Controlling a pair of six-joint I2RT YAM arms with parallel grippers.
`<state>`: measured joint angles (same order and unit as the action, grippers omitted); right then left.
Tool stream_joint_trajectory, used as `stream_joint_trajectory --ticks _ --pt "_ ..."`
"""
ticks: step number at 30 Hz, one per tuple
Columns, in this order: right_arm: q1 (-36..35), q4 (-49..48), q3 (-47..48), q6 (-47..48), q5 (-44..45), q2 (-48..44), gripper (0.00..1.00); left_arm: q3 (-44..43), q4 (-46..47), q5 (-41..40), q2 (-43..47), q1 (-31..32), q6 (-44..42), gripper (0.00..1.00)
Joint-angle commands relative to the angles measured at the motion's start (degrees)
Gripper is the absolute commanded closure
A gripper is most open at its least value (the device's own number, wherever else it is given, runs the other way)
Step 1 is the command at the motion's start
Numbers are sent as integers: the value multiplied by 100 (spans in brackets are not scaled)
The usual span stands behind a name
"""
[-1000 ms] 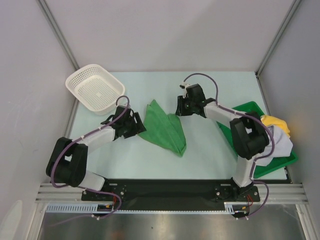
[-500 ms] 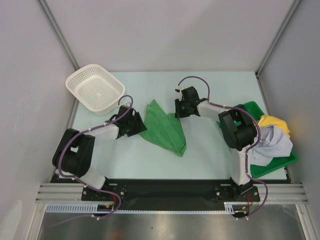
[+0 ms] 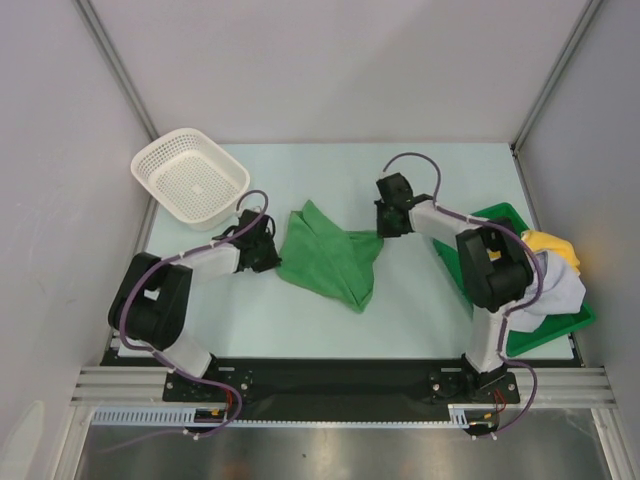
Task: Fold and stack the towels
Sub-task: Flatten out the crumpled towel
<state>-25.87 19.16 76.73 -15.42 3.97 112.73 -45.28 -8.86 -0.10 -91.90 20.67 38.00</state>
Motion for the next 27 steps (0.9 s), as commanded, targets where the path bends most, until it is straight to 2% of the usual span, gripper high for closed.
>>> stream_joint_trajectory --ticks 1,5,9,12,15,20,22,23,24,26,27 --pt "240 1124 -578 -663 964 -891 100 -288 -668 -561 312 -1 -257 100" --pt "231 1204 -1598 -989 816 -2163 100 -298 -924 -974 602 -1 -249 100" --pt "249 1292 -1995 -998 983 -2763 100 -219 -1152 -1203 717 -1 -196 100" --pt "301 1231 -2074 -911 1036 -2984 100 70 -1223 -1308 927 -1 -39 100" --pt "302 792 -2109 -533 659 -3107 100 491 -1390 -1484 1497 8 243 100" --pt "363 721 -1723 -400 474 -2836 100 1169 -1417 -1406 2894 175 551 100" --pt "319 425 -1591 -261 -86 -2739 100 1232 -1469 -1353 3054 175 490 100" --pt "241 309 -1521 -129 -333 -2686 89 1214 -1495 -1361 3098 175 463 100" --pt "205 247 -1190 107 -953 -2581 82 1162 -1530 -1387 3073 175 454 100" --pt "117 10 -750 346 -1510 -2135 70 1109 -1610 -1405 2994 175 454 100" --pt "13 -69 -521 503 -1722 -1949 68 1100 -1610 -1388 2906 175 463 100"
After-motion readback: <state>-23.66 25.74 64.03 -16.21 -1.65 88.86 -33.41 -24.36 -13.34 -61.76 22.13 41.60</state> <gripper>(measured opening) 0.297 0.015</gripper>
